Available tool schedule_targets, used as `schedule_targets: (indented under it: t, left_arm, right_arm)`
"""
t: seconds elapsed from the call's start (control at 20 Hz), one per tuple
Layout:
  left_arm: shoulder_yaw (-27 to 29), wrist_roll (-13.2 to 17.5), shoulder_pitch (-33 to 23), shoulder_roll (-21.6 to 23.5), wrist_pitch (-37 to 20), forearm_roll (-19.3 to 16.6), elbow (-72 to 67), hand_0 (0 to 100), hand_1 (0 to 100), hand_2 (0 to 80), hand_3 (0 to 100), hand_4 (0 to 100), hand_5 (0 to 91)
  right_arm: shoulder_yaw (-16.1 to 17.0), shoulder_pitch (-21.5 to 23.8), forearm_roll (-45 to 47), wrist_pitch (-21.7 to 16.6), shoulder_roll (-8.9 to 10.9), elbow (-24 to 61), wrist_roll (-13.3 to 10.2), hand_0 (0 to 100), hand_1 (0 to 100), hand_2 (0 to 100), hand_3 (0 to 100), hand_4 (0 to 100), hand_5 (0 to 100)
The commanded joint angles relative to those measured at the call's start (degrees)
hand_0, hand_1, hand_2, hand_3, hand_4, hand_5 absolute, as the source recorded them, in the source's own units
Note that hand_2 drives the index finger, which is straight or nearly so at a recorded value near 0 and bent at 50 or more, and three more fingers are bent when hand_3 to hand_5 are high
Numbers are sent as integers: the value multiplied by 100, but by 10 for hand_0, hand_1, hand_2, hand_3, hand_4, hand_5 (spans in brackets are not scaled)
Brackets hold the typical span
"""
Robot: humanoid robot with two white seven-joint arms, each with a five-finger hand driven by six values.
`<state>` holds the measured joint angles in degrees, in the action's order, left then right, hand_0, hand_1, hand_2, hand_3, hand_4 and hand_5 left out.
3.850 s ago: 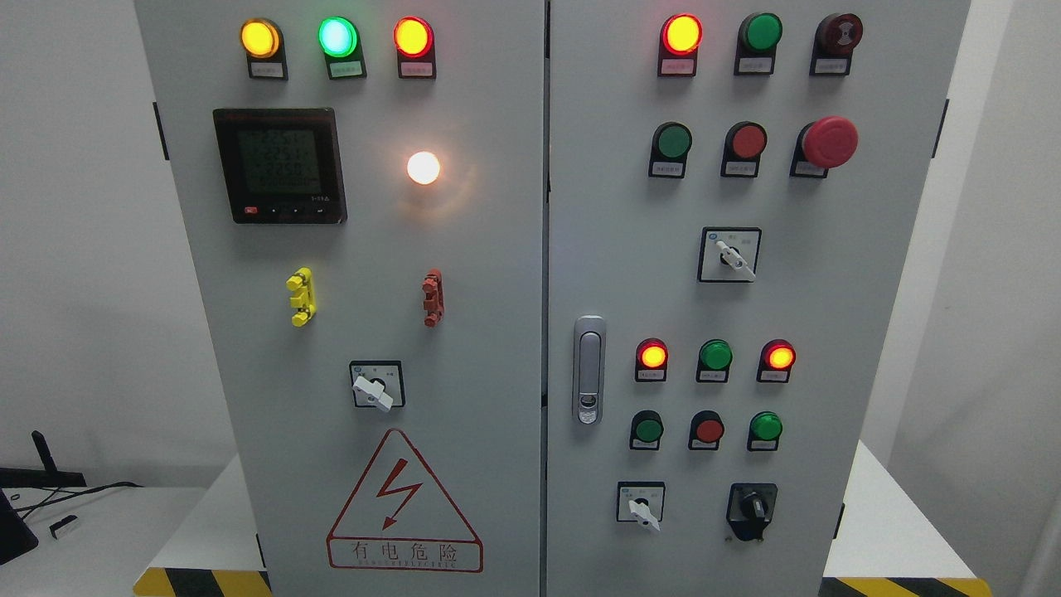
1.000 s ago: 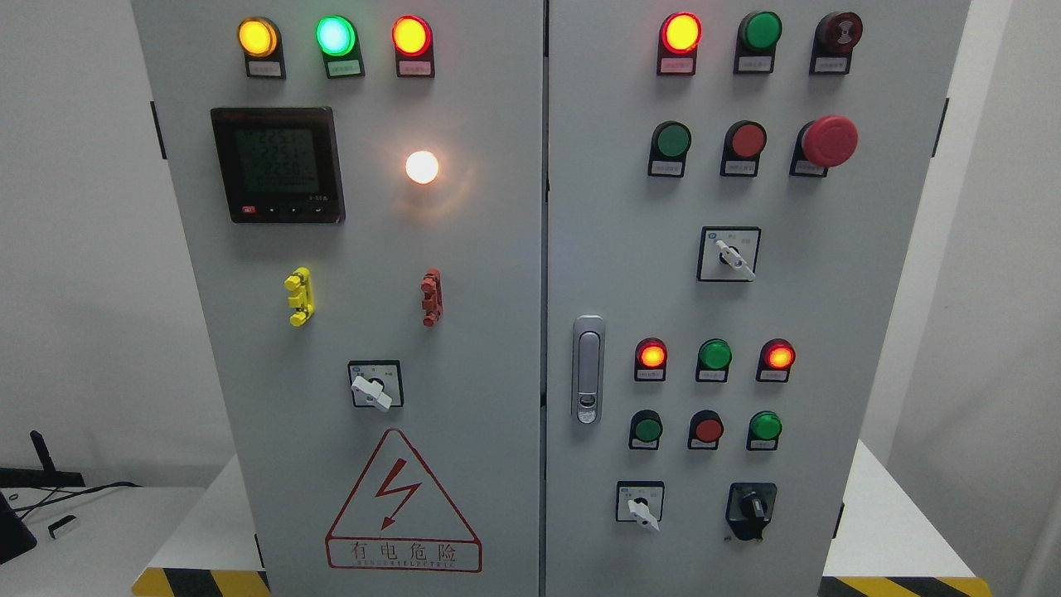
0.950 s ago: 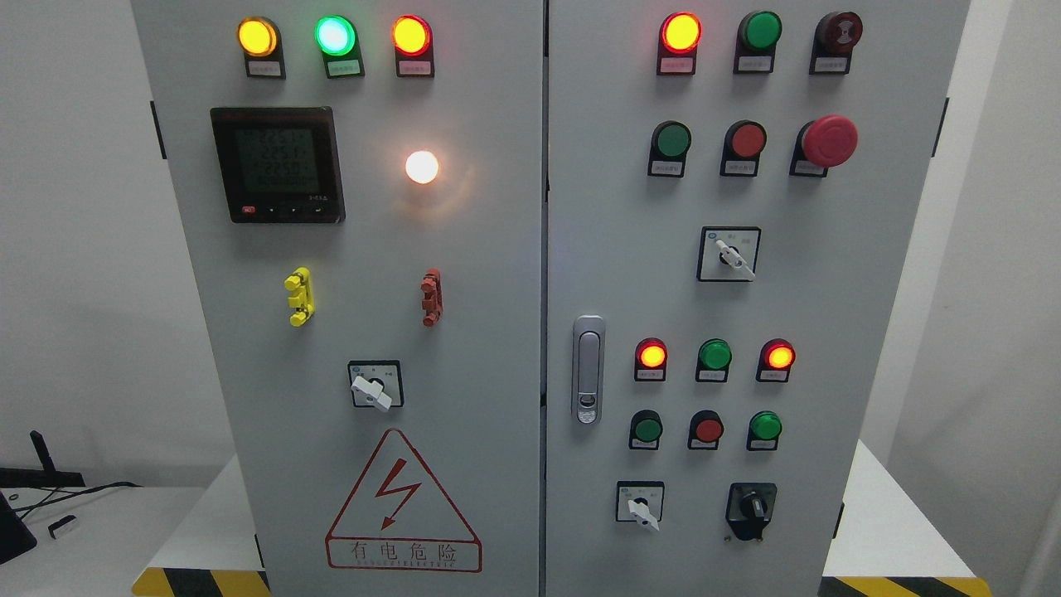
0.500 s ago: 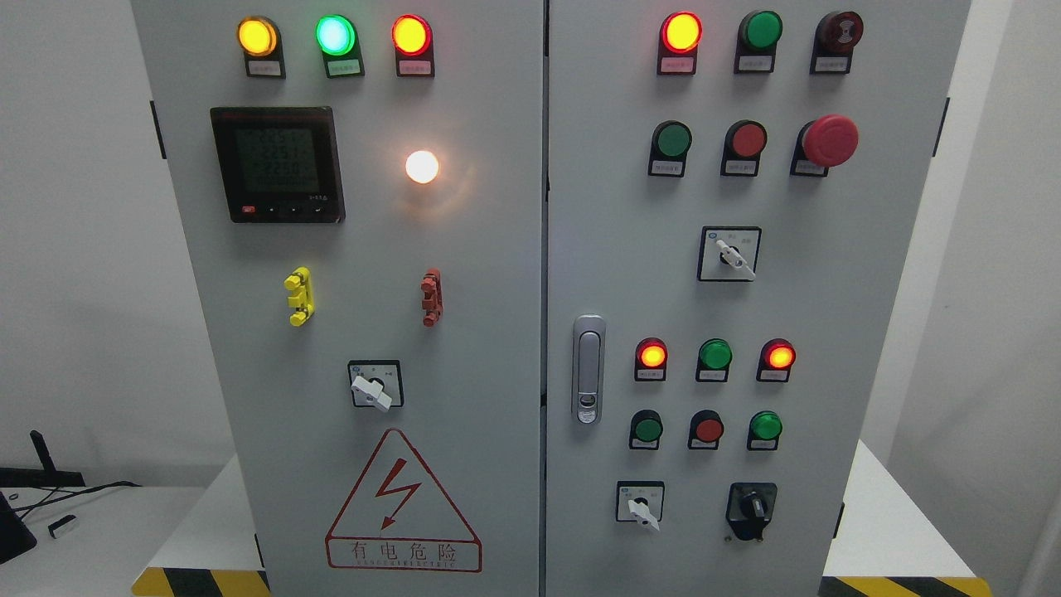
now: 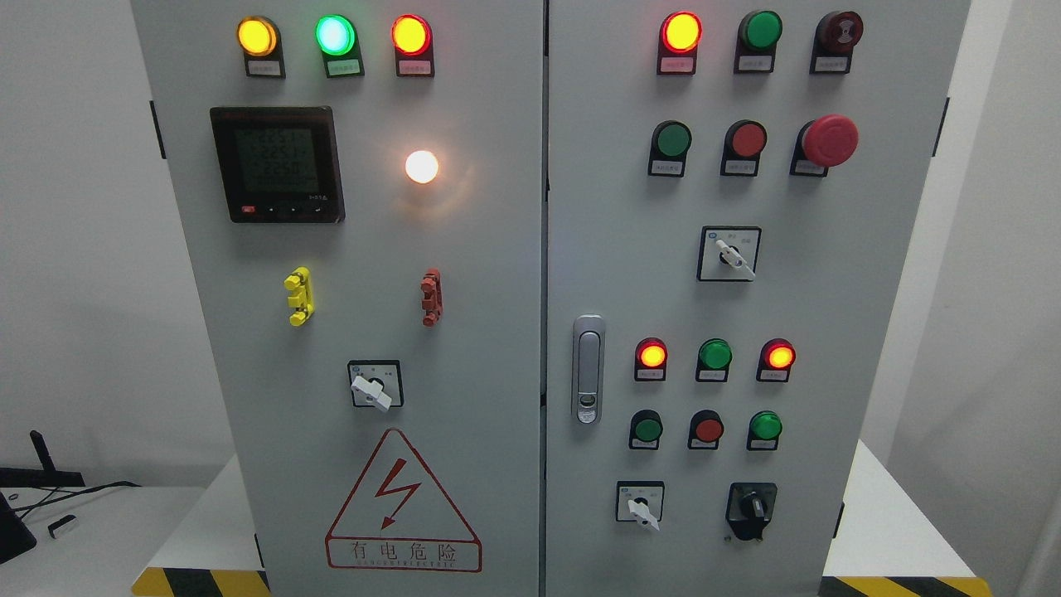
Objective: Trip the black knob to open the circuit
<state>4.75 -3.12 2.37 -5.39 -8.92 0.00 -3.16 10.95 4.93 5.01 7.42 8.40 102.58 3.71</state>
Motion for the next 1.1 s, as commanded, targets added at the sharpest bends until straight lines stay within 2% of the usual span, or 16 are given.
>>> schedule_targets:
  t: [0.0, 0.2, 0.6, 0.85, 1.05]
  left_arm:
    - [0, -5, 0, 3, -5, -176, 0, 120, 389, 0, 0, 0, 0]
    - [0, -5, 0, 3, -5, -176, 0, 120, 389, 0, 0, 0, 0]
    - [0, -5, 0, 3, -5, -176, 0, 120, 389, 0, 0, 0, 0]
    - [0, -5, 0, 3, -5, -176, 0, 120, 389, 0, 0, 0, 0]
    - [0, -5, 0, 3, -5, -176, 0, 120, 389, 0, 0, 0, 0]
  right_arm:
    - [56, -150, 0, 14, 30, -72, -19, 278, 694, 508, 885, 794, 798]
    - [38, -413, 0, 251, -23, -195, -28, 286, 692, 507, 884, 791, 795]
    - [-93, -826, 9, 435, -32, -353, -107, 292, 686, 505, 883, 788, 792]
    - [-225, -1064, 0, 506, -32, -476, -178, 294, 680, 504, 882, 787, 791]
    - [-471, -1249, -8, 585, -32, -502, -257, 294, 678, 500, 881, 783, 790]
